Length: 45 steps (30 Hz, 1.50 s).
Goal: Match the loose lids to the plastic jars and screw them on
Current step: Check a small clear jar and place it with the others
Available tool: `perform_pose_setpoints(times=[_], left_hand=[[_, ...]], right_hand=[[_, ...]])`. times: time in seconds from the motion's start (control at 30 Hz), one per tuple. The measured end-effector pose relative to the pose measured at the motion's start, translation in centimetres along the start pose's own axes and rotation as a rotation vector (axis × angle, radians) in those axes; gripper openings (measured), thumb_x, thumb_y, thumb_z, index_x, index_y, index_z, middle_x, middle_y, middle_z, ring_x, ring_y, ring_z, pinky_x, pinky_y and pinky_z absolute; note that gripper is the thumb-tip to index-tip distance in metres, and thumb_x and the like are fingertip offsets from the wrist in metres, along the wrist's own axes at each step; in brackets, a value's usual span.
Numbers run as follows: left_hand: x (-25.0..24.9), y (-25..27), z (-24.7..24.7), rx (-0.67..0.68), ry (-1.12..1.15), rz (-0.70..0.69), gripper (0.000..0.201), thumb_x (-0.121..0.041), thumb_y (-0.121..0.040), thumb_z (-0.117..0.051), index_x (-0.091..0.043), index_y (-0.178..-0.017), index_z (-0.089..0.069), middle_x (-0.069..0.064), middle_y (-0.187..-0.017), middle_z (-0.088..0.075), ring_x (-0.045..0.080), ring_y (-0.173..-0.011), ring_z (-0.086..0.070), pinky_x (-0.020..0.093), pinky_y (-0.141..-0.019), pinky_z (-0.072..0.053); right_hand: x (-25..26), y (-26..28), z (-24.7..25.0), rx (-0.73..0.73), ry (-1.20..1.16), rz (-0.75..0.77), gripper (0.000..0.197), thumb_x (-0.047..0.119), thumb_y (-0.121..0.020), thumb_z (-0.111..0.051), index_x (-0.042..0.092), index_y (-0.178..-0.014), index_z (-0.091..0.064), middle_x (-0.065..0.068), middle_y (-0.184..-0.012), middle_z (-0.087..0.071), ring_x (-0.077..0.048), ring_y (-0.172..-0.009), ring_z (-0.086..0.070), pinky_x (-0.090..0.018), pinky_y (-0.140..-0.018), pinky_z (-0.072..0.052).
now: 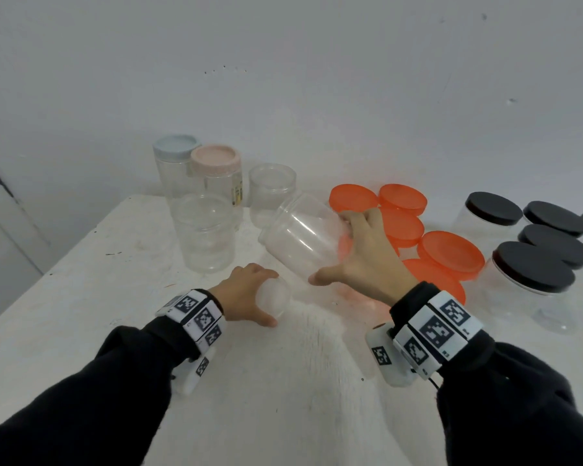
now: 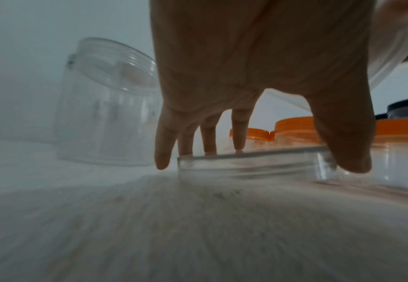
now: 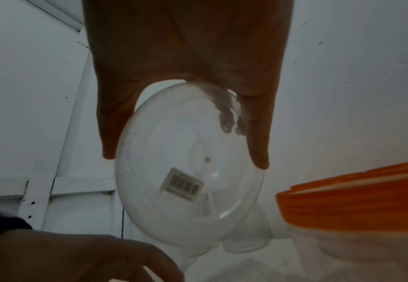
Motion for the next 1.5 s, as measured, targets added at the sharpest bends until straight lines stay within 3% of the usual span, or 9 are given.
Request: perform_pose_setpoints(times=[0.2, 0.33, 0.47, 0.63, 0.93, 1.2, 1.3, 1.4, 1.5], left_hand=[[2.2, 3.3, 1.1, -0.121, 0.142, -0.059, 0.093, -0.042, -0.064, -0.081, -0.027, -0.141, -0.032, -0.004, -0.143, -0.029, 0.013, -0.13, -0.029, 0.032, -0.108, -0.03], [4.5, 5.6, 2.4, -0.208, 0.177, -0.014, 0.091, -0.041, -0.064, -0.082, -0.028, -0.139, -0.034, -0.005, -0.142, -0.031, 0.014, -0.13, -0.032, 0.03, -0.108, -0.03], [6.5, 7.4, 3.7, -0.288, 0.227, 0.04, 0.088, -0.039, -0.065, -0.082, -0.028, -0.138, -0.036, -0.005, -0.141, -0.032, 0.013, -0.13, -0.032, 0.025, -0.107, -0.027], [7.7, 9.0, 4.6, -0.387, 0.282, 0.078, 0.086, -0.036, -0.066, -0.082, -0.029, -0.138, -0.036, -0.01, -0.136, -0.032, 0.006, -0.124, -0.032, 0.022, -0.103, -0.026], [8.0, 9.6, 5.8, -0.479, 0.45, 0.068, 0.088, -0.035, -0.064, -0.082, -0.026, -0.138, -0.036, -0.011, -0.136, -0.033, 0.005, -0.122, -0.036, 0.026, -0.1, -0.034], [5.3, 9.1, 7.4, -0.595, 0.501, -0.059, 0.09, -0.041, -0.062, -0.083, -0.025, -0.137, -0.036, -0.011, -0.14, -0.035, 0.003, -0.124, -0.037, 0.024, -0.098, -0.035], [3.5, 8.7, 7.7, -0.587, 0.511, -0.126, 0.098, -0.06, -0.052, -0.072, -0.028, -0.137, -0.034, -0.015, -0.14, -0.033, -0.001, -0.123, -0.036, 0.017, -0.093, -0.034], [1.5, 8.1, 7.5, -0.551, 0.481, -0.209, 0.099, -0.06, -0.053, -0.069, -0.026, -0.139, -0.032, -0.016, -0.141, -0.031, -0.002, -0.125, -0.035, 0.012, -0.093, -0.033], [-0.5, 7.4, 7.1, -0.507, 0.378, -0.291, 0.097, -0.061, -0.055, -0.069, -0.023, -0.138, -0.034, -0.014, -0.144, -0.029, 0.0, -0.131, -0.03, 0.018, -0.102, -0.03]], right_hand=[[0.6, 1.2, -2.6, 0.111, -0.131, -0.044, 0.094, 0.044, -0.056, -0.085, 0.013, -0.133, -0.041, 0.005, -0.118, -0.037, -0.012, -0.104, -0.048, -0.02, -0.077, -0.042], [0.6, 1.4, -5.0, 0.185, -0.218, -0.105, 0.091, 0.033, -0.058, -0.086, 0.013, -0.132, -0.037, 0.003, -0.12, -0.043, -0.014, -0.108, -0.049, -0.028, -0.083, -0.046], [0.3, 1.1, -7.3, 0.253, -0.247, -0.142, 0.086, 0.024, -0.057, -0.088, 0.014, -0.123, -0.034, -0.001, -0.117, -0.043, -0.015, -0.103, -0.048, -0.019, -0.068, -0.039], [-0.3, 1.1, -10.5, 0.385, -0.27, -0.174, 0.105, 0.024, -0.057, -0.089, 0.014, -0.139, -0.024, -0.001, -0.127, -0.036, -0.012, -0.115, -0.041, -0.025, -0.09, -0.041], [-1.5, 1.6, -12.3, 0.503, -0.29, -0.15, 0.11, 0.025, -0.059, -0.088, 0.018, -0.141, -0.014, 0.005, -0.139, -0.03, -0.007, -0.125, -0.035, -0.019, -0.09, -0.035], [-2.7, 2.4, -11.7, 0.504, -0.323, -0.121, 0.106, 0.039, -0.064, -0.081, 0.023, -0.143, -0.013, 0.006, -0.144, -0.024, -0.012, -0.132, -0.032, -0.025, -0.103, -0.032], [-3.0, 2.6, -11.5, 0.465, -0.366, -0.124, 0.103, 0.03, -0.064, -0.084, 0.021, -0.142, -0.017, 0.006, -0.138, -0.032, -0.009, -0.124, -0.038, -0.02, -0.099, -0.035], [-3.3, 2.5, -11.3, 0.428, -0.404, -0.128, 0.098, 0.023, -0.063, -0.085, 0.019, -0.138, -0.022, 0.007, -0.131, -0.038, -0.008, -0.122, -0.04, -0.01, -0.087, -0.04], [-3.2, 2.4, -11.4, 0.407, -0.44, -0.122, 0.097, 0.019, -0.063, -0.086, 0.019, -0.139, -0.025, 0.008, -0.13, -0.038, -0.008, -0.122, -0.039, -0.01, -0.088, -0.039]])
Point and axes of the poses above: each hand's wrist, its own y-axis away from the middle knuckle, its own z-axis out of the back of the hand, x = y × z, the point moved 8 cm from there along -y, towards the middle knuckle
